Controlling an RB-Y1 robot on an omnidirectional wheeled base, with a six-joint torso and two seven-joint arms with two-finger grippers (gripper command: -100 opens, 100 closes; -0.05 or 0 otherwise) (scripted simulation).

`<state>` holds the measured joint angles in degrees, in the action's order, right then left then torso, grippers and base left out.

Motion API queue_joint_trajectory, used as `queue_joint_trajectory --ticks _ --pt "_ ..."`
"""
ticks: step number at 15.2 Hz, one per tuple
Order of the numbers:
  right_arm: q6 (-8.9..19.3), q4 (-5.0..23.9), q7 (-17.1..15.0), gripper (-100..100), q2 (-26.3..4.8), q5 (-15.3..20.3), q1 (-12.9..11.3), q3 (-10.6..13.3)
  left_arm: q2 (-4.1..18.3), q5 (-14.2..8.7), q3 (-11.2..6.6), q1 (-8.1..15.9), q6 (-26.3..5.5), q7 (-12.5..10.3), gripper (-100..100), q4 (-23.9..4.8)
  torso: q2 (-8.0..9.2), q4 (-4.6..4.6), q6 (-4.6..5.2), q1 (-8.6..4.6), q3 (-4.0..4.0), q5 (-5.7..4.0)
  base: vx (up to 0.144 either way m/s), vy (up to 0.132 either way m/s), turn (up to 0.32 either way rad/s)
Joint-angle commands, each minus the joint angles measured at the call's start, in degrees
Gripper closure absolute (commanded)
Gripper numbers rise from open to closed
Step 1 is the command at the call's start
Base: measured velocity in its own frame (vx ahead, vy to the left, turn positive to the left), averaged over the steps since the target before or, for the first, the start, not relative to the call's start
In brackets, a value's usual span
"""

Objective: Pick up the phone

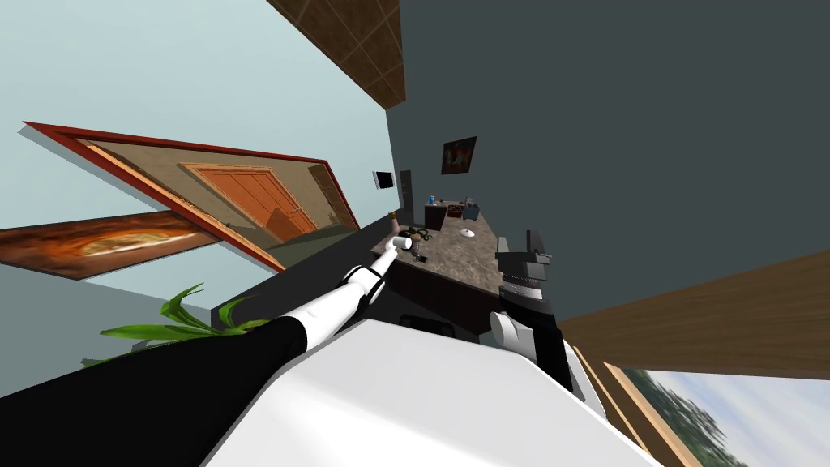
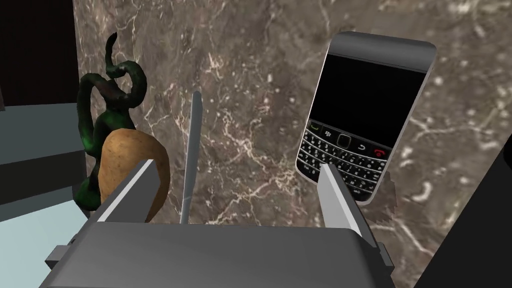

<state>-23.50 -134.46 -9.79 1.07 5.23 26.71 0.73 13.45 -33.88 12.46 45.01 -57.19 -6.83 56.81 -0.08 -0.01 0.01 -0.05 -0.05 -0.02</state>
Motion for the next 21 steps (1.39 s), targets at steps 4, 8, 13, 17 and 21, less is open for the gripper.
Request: queue_joint_trajectory --ticks 4,8,13,17,21 --pt "0.0 0.0 0.0 0 0.0 0.0 0.0 0.0 -0.2 -2.0 0.86 4.3 -6.0 -0.7 -100 -5.5 0.00 0.00 0.00 0.00 0.00 0.00 0.019 -0.005 -0.017" --pt "0.0 0.0 0.0 0 0.0 0.0 0.0 0.0 -0.6 -4.1 1.84 8.5 -10.7 -1.4 -100 -10.1 -0.03 -0.02 -0.02 -0.01 -0.02 0.00 0.027 -0.009 -0.020" --pt "0.0 0.0 0.0 0 0.0 0.0 0.0 0.0 -1.0 -5.9 2.81 11.9 -15.9 -2.0 -100 -16.1 -0.05 -0.03 -0.02 -0.01 -0.04 0.00 0.033 -0.008 -0.020" --pt "0.0 0.0 0.0 0 0.0 0.0 0.0 0.0 -1.4 -7.3 3.75 14.3 -19.8 -2.4 -100 -20.6 -0.08 -0.03 -0.01 -0.02 -0.05 0.00 0.041 -0.010 -0.025" --pt "0.0 0.0 0.0 0 0.0 0.0 0.0 0.0 -1.8 -8.3 4.57 15.8 -22.8 -2.8 -100 -24.6 -0.13 -0.04 -0.02 -0.03 -0.08 0.00 0.052 -0.013 -0.020"
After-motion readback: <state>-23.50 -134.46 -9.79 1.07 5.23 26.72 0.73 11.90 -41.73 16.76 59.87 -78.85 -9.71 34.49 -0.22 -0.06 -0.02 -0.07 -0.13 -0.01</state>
